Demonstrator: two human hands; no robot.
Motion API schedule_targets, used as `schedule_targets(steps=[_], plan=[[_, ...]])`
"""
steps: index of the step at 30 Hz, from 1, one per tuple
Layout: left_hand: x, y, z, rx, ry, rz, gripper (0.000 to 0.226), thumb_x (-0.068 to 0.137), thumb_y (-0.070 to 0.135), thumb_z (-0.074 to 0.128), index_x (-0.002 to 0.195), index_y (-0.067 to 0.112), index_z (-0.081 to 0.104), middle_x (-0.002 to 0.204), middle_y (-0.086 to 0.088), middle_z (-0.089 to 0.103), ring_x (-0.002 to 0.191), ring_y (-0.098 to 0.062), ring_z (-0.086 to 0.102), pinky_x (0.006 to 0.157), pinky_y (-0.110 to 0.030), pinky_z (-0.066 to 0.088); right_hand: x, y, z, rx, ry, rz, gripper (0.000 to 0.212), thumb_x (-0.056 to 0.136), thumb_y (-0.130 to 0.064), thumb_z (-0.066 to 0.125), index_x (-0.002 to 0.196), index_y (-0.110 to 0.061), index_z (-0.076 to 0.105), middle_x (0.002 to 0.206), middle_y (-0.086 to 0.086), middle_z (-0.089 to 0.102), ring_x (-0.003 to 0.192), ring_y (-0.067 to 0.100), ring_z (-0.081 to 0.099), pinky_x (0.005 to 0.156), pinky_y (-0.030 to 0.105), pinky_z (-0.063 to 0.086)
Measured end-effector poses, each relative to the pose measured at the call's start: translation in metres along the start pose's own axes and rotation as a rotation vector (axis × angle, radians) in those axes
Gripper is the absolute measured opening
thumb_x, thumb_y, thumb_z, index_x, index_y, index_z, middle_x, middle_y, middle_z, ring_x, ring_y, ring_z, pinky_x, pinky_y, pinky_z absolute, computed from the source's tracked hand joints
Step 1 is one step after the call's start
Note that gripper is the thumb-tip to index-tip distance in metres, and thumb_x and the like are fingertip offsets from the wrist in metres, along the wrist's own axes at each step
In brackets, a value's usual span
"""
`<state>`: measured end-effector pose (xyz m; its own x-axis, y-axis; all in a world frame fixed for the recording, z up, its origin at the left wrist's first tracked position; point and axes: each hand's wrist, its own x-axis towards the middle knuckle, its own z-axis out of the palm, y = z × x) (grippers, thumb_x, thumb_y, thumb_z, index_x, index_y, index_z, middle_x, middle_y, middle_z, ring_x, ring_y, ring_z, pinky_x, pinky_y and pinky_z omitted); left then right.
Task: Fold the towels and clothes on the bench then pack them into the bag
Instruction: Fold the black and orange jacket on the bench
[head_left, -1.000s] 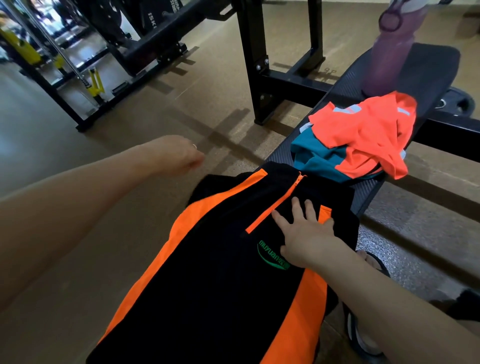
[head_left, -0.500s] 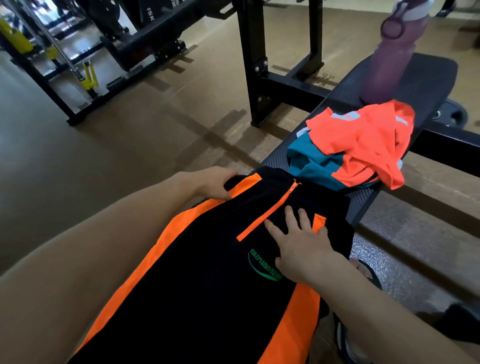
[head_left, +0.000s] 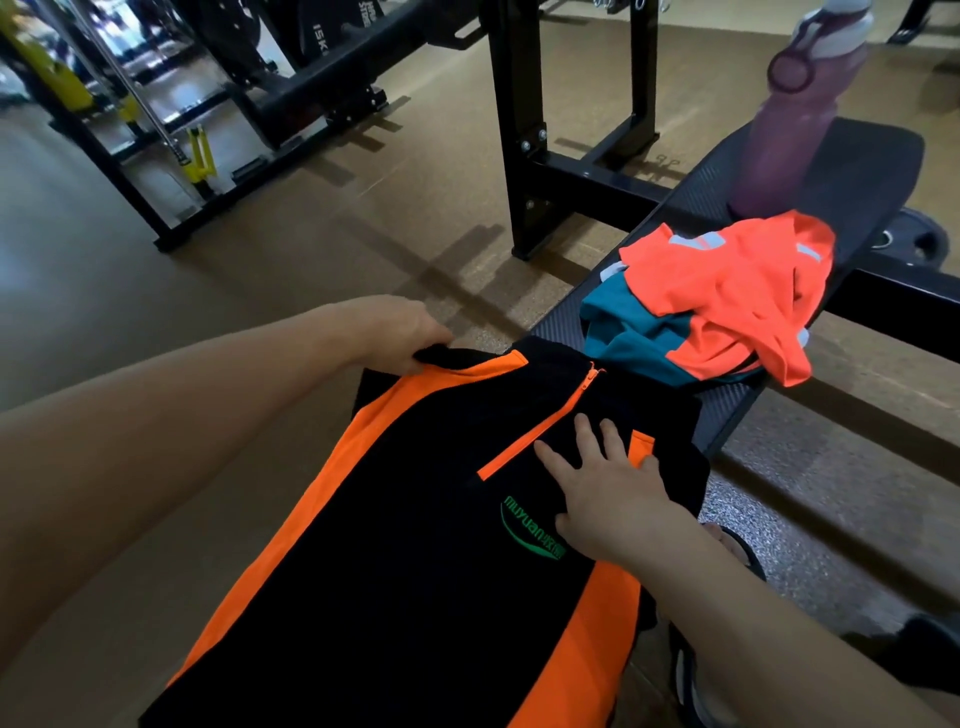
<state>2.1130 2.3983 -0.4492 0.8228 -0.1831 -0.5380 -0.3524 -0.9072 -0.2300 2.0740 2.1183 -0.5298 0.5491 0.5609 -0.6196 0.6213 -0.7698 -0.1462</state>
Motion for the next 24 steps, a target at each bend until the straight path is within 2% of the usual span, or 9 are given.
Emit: schedule_targets(steps=[2,4,6,9,11,14,16,19,24], plan=[[-0.007,-0.004,-0.006,0.110,-0.058,-0.062,0.029,0.093,0.036,0.059,0.119,0.024,0.061,0.107,-0.003,0.067,0.098,-0.027,0.066,0.076,-0.034,0.051,-0.002,0.001,-0.001,0.016,0.025,-0.005,0.093,0.096,-0.029,0.057,0.156,-0.041,-0.013,0.164,0.009,-0.026,0.152,0.036,-0.018,0.115,0.065,0.017],[-0.011,-0.010,-0.009,0.135,-0.106,-0.107,0.025,0.094,0.031,0.057,0.117,0.023,0.063,0.110,-0.004,0.066,0.100,-0.028,0.066,0.080,-0.037,0.054,-0.004,0.003,-0.003,0.041,0.062,-0.004,0.092,0.096,-0.029,0.056,0.157,-0.039,-0.012,0.165,0.008,-0.021,0.153,0.035,-0.013,0.115,0.063,0.020],[-0.016,-0.018,-0.008,0.082,-0.107,-0.140,0.023,0.095,0.026,0.056,0.114,0.018,0.065,0.111,-0.006,0.068,0.100,-0.027,0.065,0.084,-0.039,0.055,-0.005,0.003,-0.005,0.061,0.095,0.002,0.093,0.096,-0.029,0.058,0.157,-0.038,-0.012,0.166,0.008,-0.017,0.153,0.034,-0.009,0.115,0.062,0.024],[-0.026,-0.023,-0.007,-0.026,-0.037,-0.215,0.027,0.100,0.033,0.053,0.121,0.018,0.063,0.114,-0.004,0.067,0.106,-0.027,0.064,0.086,-0.036,0.052,-0.006,0.002,-0.010,0.067,0.106,0.019,0.095,0.095,-0.030,0.060,0.157,-0.037,-0.012,0.166,0.010,-0.013,0.153,0.034,-0.004,0.112,0.059,0.032],[-0.032,-0.022,-0.005,-0.188,0.030,-0.231,0.024,0.101,0.032,0.053,0.118,0.018,0.063,0.112,-0.002,0.066,0.108,-0.025,0.062,0.088,-0.035,0.049,-0.007,0.000,-0.015,0.094,0.150,0.025,0.092,0.095,-0.033,0.059,0.158,-0.036,-0.008,0.165,0.014,-0.006,0.150,0.036,0.010,0.106,0.055,0.039],[-0.045,-0.012,-0.004,-0.416,0.071,-0.196,0.011,0.102,0.031,0.053,0.101,0.022,0.061,0.097,0.004,0.065,0.096,-0.019,0.064,0.083,-0.034,0.048,-0.004,-0.001,-0.028,0.190,0.404,0.020,0.079,0.095,-0.034,0.055,0.158,-0.030,0.008,0.156,0.018,0.021,0.133,0.038,0.039,0.097,0.047,0.044],[-0.056,0.002,-0.005,-0.377,0.088,-0.143,0.009,0.101,0.032,0.054,0.094,0.027,0.052,0.086,0.007,0.063,0.084,-0.016,0.063,0.076,-0.031,0.047,0.003,0.000,-0.039,0.306,0.575,0.023,0.070,0.094,-0.031,0.054,0.154,-0.024,0.020,0.145,0.015,0.036,0.124,0.036,0.046,0.092,0.044,0.046],[-0.069,0.031,0.002,-0.235,0.127,-0.051,0.011,0.096,0.030,0.056,0.101,0.029,0.046,0.088,0.003,0.061,0.084,-0.019,0.060,0.075,-0.033,0.048,0.017,-0.003,-0.049,0.431,0.651,0.033,0.059,0.094,-0.031,0.056,0.146,-0.020,0.032,0.134,0.011,0.045,0.119,0.033,0.048,0.087,0.042,0.046],[-0.077,0.090,0.019,-0.194,0.087,0.012,0.026,0.093,0.023,0.048,0.119,0.027,0.043,0.116,-0.003,0.061,0.100,-0.029,0.063,0.080,-0.040,0.052,0.039,-0.006,-0.049,0.406,0.676,-0.009,0.055,0.102,-0.039,0.043,0.154,-0.025,0.030,0.144,0.007,0.049,0.125,0.034,0.041,0.102,0.044,0.040]])
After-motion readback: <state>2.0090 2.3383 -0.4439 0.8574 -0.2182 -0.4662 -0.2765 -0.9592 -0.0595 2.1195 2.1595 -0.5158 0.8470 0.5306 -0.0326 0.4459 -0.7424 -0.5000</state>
